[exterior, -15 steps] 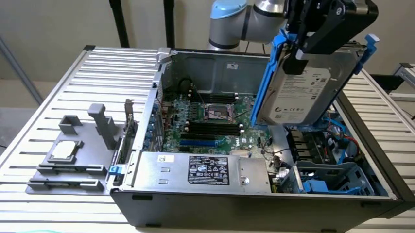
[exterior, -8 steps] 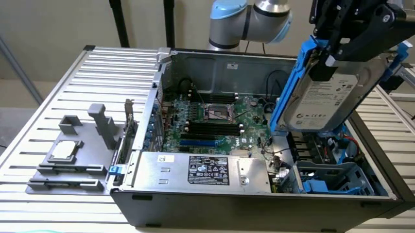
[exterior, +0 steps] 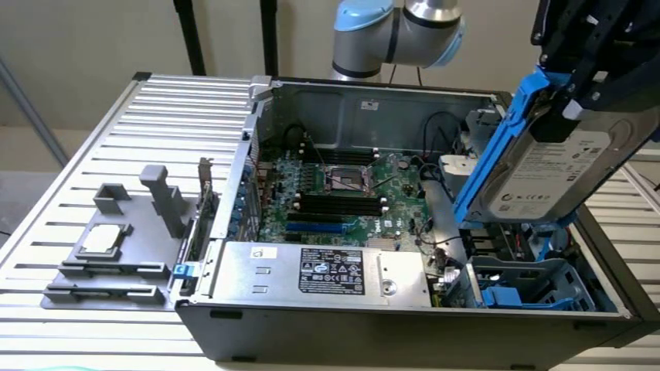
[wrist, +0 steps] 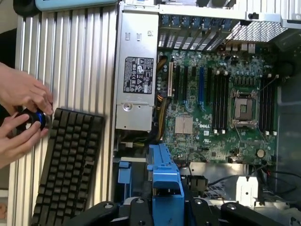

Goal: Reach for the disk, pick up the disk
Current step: 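Pick up the disk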

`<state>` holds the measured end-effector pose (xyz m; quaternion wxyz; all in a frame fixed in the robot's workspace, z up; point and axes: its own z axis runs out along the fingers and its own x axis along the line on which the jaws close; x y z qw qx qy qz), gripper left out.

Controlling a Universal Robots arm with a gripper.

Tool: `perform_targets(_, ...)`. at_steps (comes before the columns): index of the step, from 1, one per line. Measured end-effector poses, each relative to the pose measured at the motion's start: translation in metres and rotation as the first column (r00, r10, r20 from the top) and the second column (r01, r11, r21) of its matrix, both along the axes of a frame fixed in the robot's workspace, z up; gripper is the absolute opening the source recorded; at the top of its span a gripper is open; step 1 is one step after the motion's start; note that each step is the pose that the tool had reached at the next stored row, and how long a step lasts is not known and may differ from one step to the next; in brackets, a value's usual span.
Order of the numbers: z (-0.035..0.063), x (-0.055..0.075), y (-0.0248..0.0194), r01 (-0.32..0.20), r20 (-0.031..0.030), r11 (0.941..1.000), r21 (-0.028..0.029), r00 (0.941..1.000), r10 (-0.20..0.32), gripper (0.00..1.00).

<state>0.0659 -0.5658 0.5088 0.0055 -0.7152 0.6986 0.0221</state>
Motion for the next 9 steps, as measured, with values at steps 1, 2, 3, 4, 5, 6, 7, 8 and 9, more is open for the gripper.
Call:
perform_targets(1,0.0,0.003,-0.0018,0.0,-0.0015,1.0,-0.0001,1.0,0.0,0.33)
perform_targets(2,0.0,0.007,-0.0033,0.0,-0.0026,1.0,0.0,1.0,0.0,0.33)
perform_targets(3,0.0,0.01,-0.0047,0.0,-0.0036,1.0,0.0001,1.0,0.0,0.33)
perform_targets(4,0.0,0.014,-0.006,0.0,-0.0047,1.0,0.0001,1.0,0.0,0.33)
perform_targets(5,0.0,0.018,-0.0074,0.0,-0.0058,1.0,0.0,1.0,0.0,0.33)
perform_targets(6,-0.0001,0.021,-0.0089,0.0,-0.0071,1.0,0.0,1.0,0.0,0.33)
perform_targets(7,-0.0002,0.024,-0.0105,0.0,-0.0084,1.0,0.0,1.0,0.0,0.33)
perform_targets(8,-0.0004,0.027,-0.0125,0.0,-0.01,1.0,0.0,1.0,0.0,0.33)
perform_targets(9,-0.0007,0.03,-0.0146,0.0,-0.0115,1.0,0.0,0.9999,0.0,0.33)
